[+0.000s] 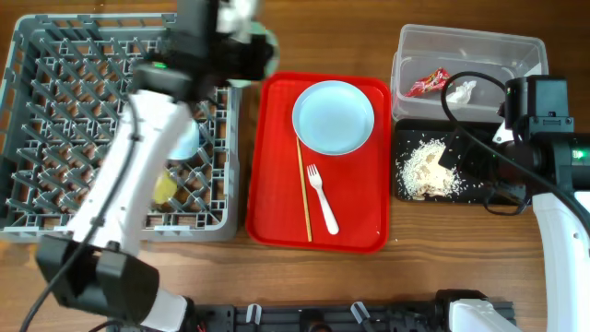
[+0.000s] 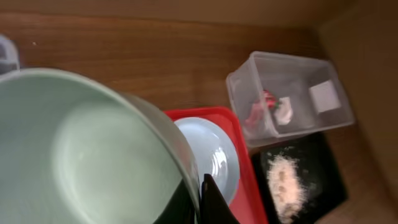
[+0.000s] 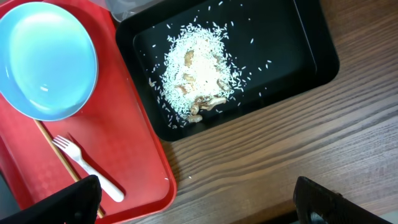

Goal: Sort waste into correct bins and load items into the dishwasher rack
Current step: 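Place the green bowl into the back of the dish rack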

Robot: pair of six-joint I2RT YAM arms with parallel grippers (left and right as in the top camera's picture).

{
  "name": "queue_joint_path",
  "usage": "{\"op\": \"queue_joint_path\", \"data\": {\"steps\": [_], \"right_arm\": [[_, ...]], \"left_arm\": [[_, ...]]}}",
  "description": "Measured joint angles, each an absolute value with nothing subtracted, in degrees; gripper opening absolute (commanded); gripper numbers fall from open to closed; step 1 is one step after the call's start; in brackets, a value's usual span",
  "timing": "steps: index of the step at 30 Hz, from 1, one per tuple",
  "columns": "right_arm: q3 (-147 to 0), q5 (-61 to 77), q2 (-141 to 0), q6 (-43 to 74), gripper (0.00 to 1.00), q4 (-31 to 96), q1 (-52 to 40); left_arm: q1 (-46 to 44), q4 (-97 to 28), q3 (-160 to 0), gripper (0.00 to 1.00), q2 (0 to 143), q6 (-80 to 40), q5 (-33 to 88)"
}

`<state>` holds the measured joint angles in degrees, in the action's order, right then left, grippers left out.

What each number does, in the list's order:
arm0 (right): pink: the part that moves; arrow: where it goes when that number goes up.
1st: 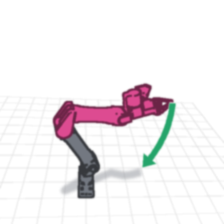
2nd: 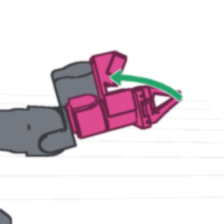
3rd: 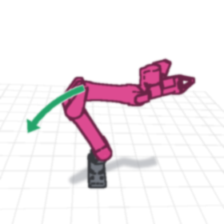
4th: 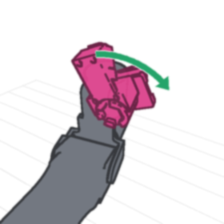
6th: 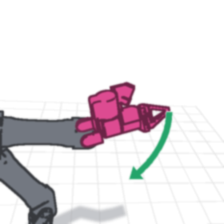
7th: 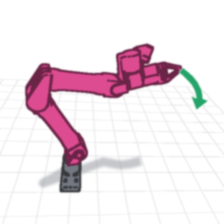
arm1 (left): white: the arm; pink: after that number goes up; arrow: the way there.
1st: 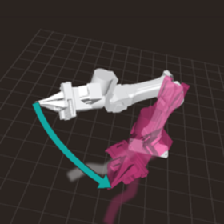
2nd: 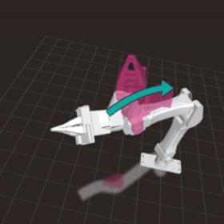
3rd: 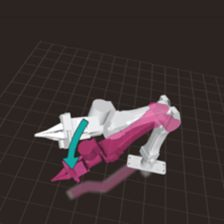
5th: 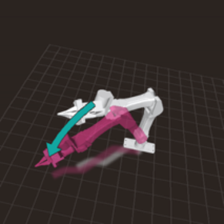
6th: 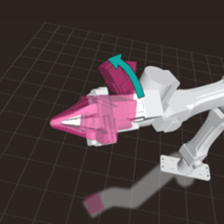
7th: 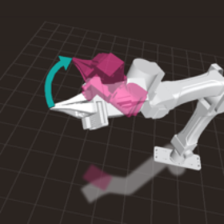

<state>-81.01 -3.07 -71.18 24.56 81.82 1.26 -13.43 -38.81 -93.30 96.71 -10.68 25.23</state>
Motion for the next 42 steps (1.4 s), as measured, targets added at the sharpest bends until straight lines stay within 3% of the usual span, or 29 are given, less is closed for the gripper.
{"op": "queue_joint_path", "data": {"steps": [7,20,22,24,25,27,28,29,38,42], "right_arm": [[-81.01,-3.07,-71.18,24.38,1.0,81.78,1.26],[-81.01,-3.07,-71.18,24.36,1.0,81.76,1.26],[-81.01,-3.07,-71.18,24.36,1.0,81.73,1.26],[-81.01,-3.07,-71.18,24.36,1.0,81.67,1.26],[-81.01,-3.07,-71.18,24.36,1.0,81.65,1.26],[-81.01,-3.07,-71.18,24.38,1.0,81.65,1.26],[-81.01,-3.07,-71.18,24.38,1.0,81.65,1.26],[-81.01,-3.07,-71.18,24.36,1.0,81.69,1.26],[-81.01,-3.07,-71.18,24.38,1.0,81.67,1.26],[-81.01,-3.07,-71.18,24.38,1.0,81.65,1.26]], "left_arm": [[3.55,-40.75,-93.27,0.04,101.62,-10.68,46.19],[13.52,-37.74,-93.27,0.04,116.62,-10.85,67.85],[15.18,-37.78,-93.27,0.23,117.03,-10.85,68.9],[16.73,-38.33,-93.27,0.31,117.27,-11.0,68.55],[17.56,-39.0,-93.27,0.5,117.47,-11.07,67.81],[18.87,-40.58,-93.27,0.61,117.75,-10.94,65.56],[19.49,-41.8,-93.27,0.86,117.84,-11.07,64.03],[20.38,-43.72,-93.27,1.0,117.95,-11.22,61.63],[28.1,-48.56,-93.23,1.0,117.34,-10.68,55.7],[30.2,-48.71,-93.1,1.0,110.19,-10.63,54.59]]}}
